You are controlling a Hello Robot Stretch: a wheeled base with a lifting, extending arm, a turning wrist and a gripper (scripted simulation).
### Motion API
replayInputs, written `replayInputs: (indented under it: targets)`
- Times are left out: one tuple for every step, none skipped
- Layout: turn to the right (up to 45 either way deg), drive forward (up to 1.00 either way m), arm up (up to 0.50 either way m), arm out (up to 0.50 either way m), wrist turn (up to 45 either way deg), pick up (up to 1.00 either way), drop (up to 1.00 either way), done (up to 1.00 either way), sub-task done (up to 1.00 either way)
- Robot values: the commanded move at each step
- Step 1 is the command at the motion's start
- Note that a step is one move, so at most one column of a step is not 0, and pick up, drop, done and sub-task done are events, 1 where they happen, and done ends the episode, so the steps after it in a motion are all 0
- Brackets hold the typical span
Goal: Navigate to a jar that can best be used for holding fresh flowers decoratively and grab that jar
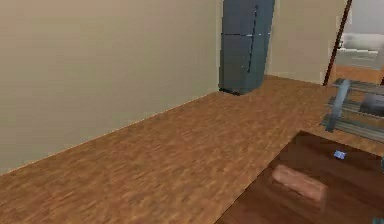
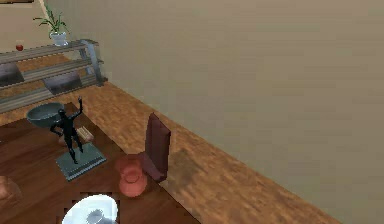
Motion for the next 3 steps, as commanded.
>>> replayInputs:
  targets:
    - [-15.0,0.00,0.00,0.00,0.0,0.00,0.00,0.00,0.00]
    - [0.0,0.00,0.50,0.00,0.0,0.00,0.00,0.00,0.00]
    - [0.0,0.00,0.28,0.00,0.0,0.00,0.00,0.00,0.00]
